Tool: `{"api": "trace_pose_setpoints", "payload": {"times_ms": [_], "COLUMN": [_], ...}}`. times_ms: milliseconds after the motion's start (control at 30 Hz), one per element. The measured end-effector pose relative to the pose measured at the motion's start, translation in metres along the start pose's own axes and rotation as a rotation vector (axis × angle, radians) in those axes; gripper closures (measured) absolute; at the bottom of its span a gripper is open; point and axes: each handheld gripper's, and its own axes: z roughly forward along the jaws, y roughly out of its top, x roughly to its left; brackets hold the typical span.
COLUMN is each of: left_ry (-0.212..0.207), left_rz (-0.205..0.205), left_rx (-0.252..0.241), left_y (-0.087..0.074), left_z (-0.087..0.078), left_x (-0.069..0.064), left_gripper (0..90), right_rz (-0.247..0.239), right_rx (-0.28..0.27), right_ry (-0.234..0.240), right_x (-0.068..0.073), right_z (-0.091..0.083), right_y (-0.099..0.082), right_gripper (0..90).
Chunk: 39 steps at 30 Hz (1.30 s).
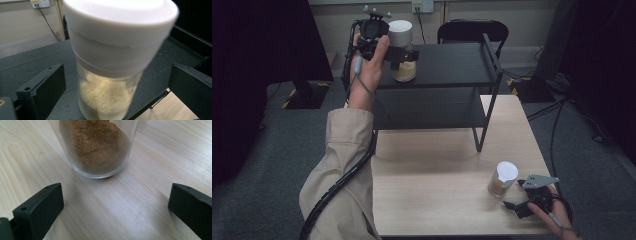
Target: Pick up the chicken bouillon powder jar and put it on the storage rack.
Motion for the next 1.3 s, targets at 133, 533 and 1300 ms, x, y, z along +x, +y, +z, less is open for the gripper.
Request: {"api": "trace_pose_setpoints", "payload": {"times_ms": [133, 533, 1300], "left_ry": [-0.019, -0.033, -0.095], "left_rz": [0.019, 0.046, 0.068], "left_rx": [0.001, -0.006, -0.029], "left_y": [-0.004, -0.019, -0.057], "left_z": [-0.002, -0.008, -0.019], "left_x": [-0.001, -0.004, -0.002], "left_gripper": [1.1, 0.9, 0.9], "right_rz": [0.000, 0.000, 0.001], "right_rx": [0.000, -0.001, -0.001], "right_ry": [-0.001, -0.001, -0.002], "right_x": [0.000, 0.000, 0.000], "right_z": [0.000, 0.000, 0.000], "right_y": [0.000, 0.000, 0.000], "right_gripper": [0.0, 0.0, 0.0]}}
